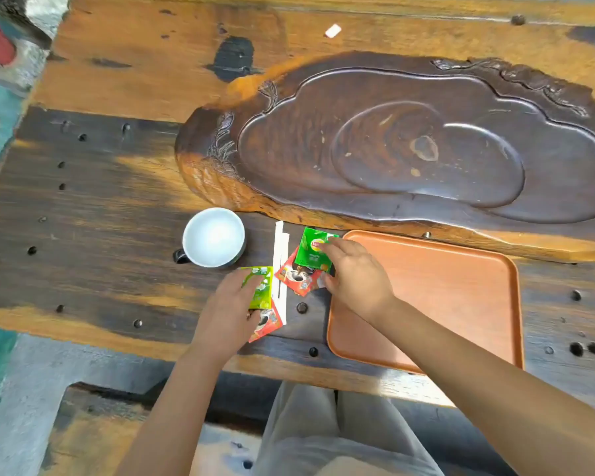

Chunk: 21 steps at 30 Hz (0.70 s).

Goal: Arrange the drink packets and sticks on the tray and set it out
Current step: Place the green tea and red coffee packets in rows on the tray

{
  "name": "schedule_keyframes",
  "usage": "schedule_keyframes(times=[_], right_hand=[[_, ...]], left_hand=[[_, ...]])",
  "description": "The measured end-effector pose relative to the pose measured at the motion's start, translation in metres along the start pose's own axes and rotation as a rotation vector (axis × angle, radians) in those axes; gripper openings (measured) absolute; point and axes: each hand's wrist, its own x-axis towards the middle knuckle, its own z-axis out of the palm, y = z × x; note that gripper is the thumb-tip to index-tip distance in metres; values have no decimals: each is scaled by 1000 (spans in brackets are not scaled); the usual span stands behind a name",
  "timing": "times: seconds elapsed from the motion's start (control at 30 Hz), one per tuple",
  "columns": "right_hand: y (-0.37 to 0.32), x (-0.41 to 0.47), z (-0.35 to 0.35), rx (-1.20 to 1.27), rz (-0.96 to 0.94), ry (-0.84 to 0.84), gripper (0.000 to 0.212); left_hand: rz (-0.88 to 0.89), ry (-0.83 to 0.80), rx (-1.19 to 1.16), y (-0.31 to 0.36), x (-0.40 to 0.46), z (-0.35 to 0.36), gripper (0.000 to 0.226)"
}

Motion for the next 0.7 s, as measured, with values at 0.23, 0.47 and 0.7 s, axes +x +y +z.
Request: schedule_keyframes(times=[0.23,0.47,0.7], right_hand=[[12,36,28,-123,-30,-74,57],[18,37,44,-172,-156,267,26],[23,19,7,73,-275,457,23]], left_hand=[[-19,-29,-45,-19,7,24,52],[39,136,-51,-16,3,26,46],[-99,453,-188,14,-20,12,31]])
